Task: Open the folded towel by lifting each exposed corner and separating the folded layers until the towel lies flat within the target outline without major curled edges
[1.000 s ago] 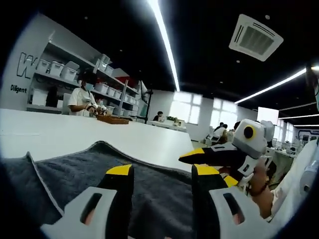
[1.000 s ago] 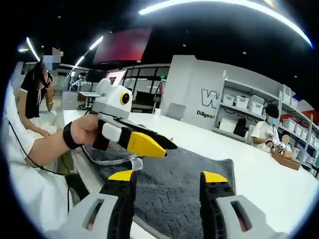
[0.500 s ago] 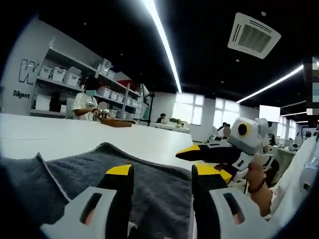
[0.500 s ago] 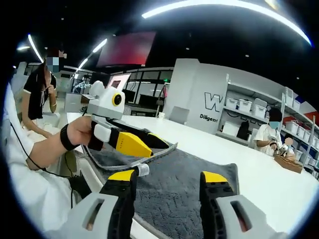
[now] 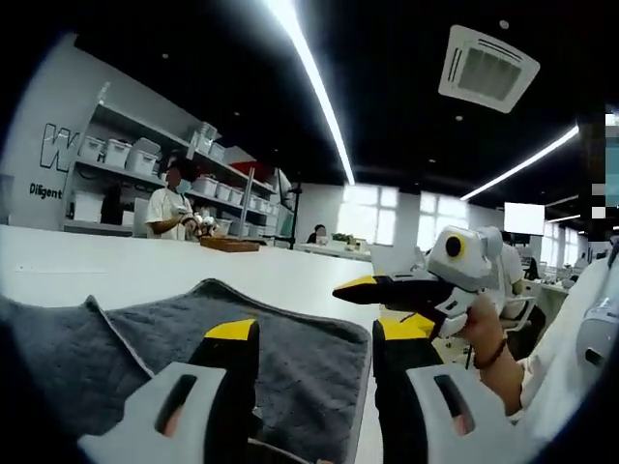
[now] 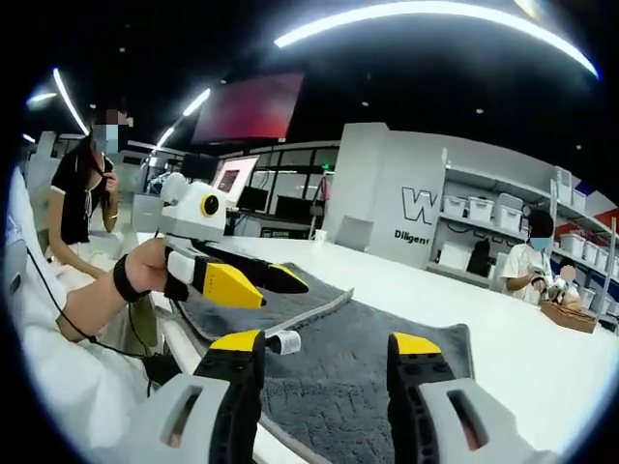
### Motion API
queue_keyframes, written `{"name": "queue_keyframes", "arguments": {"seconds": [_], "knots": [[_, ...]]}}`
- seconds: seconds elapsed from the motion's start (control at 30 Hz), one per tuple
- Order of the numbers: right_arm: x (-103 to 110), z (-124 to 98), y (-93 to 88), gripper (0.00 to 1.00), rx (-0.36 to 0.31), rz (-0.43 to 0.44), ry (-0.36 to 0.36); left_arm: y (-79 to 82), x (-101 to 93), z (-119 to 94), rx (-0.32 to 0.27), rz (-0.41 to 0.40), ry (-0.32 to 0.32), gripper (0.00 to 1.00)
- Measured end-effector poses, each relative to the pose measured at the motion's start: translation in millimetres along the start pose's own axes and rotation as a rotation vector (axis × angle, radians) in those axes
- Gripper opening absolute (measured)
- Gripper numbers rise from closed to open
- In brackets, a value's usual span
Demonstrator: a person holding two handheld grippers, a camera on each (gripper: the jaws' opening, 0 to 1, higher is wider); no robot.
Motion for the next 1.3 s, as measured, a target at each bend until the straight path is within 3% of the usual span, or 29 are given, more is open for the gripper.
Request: {"name": "queue_keyframes", "arguments": {"seconds": [0.2, 0.6, 0.8, 0.93, 1.17, 1.23, 1.3], "knots": [[0.6, 0.3, -0.7, 0.48, 0.001, -0.001, 0.001, -1.1, -4.0, -14.2, -0.009, -0.008, -0.009, 0.45], [3.2, 0.3, 1.8, 0.49, -0.027, 0.012, 0.023, -11.2, -3.9, -35.6, -0.009, 0.001, 0.039, 0.45], [1.1, -0.6, 0.7, 0.49, -0.024, 0.014, 0.016, -20.6, 4.9, -47.4, 0.010, -0.003, 0.106, 0.47], [3.6, 0.4, 0.6, 0.49, -0.013, -0.005, 0.019, -20.4, 4.0, -53.8, -0.022, -0.014, 0.107, 0.47], [5.1, 0.6, 1.8, 0.49, -0.015, -0.009, 0.021, -29.8, 7.6, -63.1, 0.030, 0.013, 0.161, 0.47], [4.9, 0.7, 2.1, 0.49, -0.017, -0.008, 0.020, -32.7, 13.0, -66.8, 0.065, 0.059, 0.224, 0.46], [5.0, 0.6, 2.0, 0.49, -0.014, -0.013, 0.018, -37.4, 13.6, -67.5, 0.100, 0.083, 0.242, 0.47]]}}
Point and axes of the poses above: the point that each gripper's makers call its tool centre point, and the gripper's own axes: z roughly forward along the fingers, x roughly to its left, y roughly out of its top, the point moved 5 cm from there along -z, roughly backward along the fingers, and after that the axes turned 1 degree about -z, right-handed, at the moved point
